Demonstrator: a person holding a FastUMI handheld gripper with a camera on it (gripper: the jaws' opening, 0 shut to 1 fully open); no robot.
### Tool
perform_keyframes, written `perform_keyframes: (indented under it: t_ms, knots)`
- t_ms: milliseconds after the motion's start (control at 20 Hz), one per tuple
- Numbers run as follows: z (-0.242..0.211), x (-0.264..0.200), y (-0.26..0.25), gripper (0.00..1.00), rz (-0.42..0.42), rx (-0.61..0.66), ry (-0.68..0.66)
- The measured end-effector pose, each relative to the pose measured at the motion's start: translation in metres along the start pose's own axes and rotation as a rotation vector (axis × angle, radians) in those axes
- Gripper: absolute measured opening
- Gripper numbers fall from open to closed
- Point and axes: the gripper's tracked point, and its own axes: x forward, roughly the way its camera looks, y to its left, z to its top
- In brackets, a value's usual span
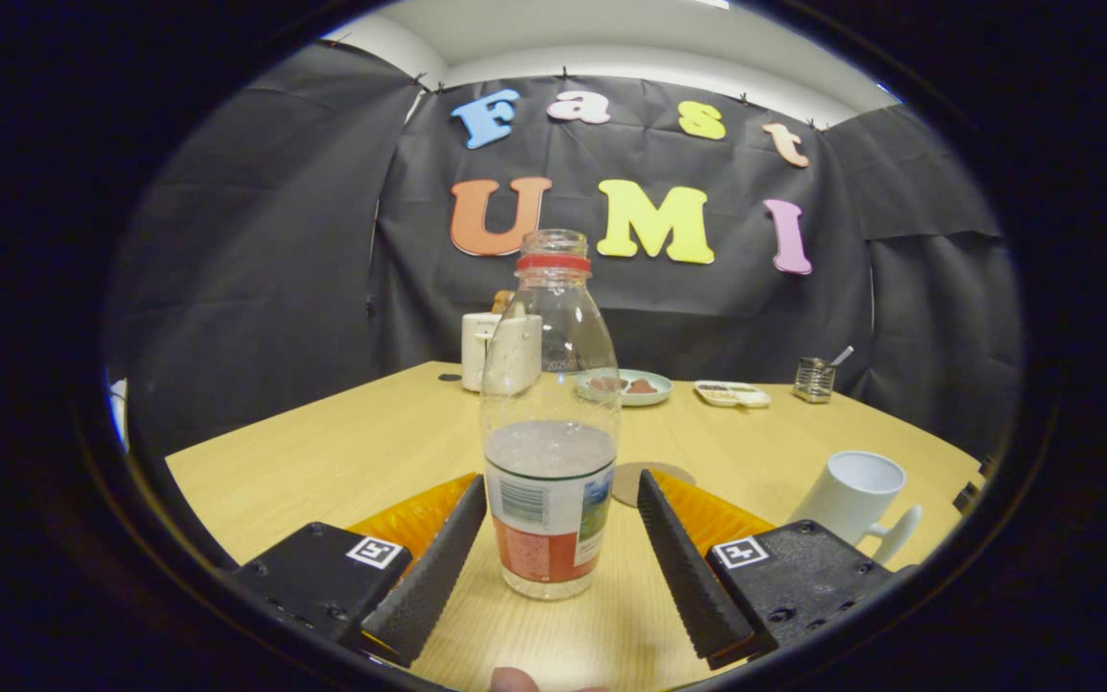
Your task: Take the bottle from table, then pour the juice into the cup, finally place the bottle on the coaster
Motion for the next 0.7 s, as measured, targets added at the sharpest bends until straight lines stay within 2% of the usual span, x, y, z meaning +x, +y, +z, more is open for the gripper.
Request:
perform_keyframes:
  t_ms: [200,350,550,700]
  knots:
    - [0.004,0.007,0.0,0.96,0.032,-0.047,-0.011]
    - [0.006,0.007,0.004,0.83,0.058,-0.044,-0.021]
    - [0.013,-0.005,0.005,0.8,0.077,-0.056,-0.01]
    - [0.046,-0.024,0.002,0.79,0.088,-0.045,-0.06]
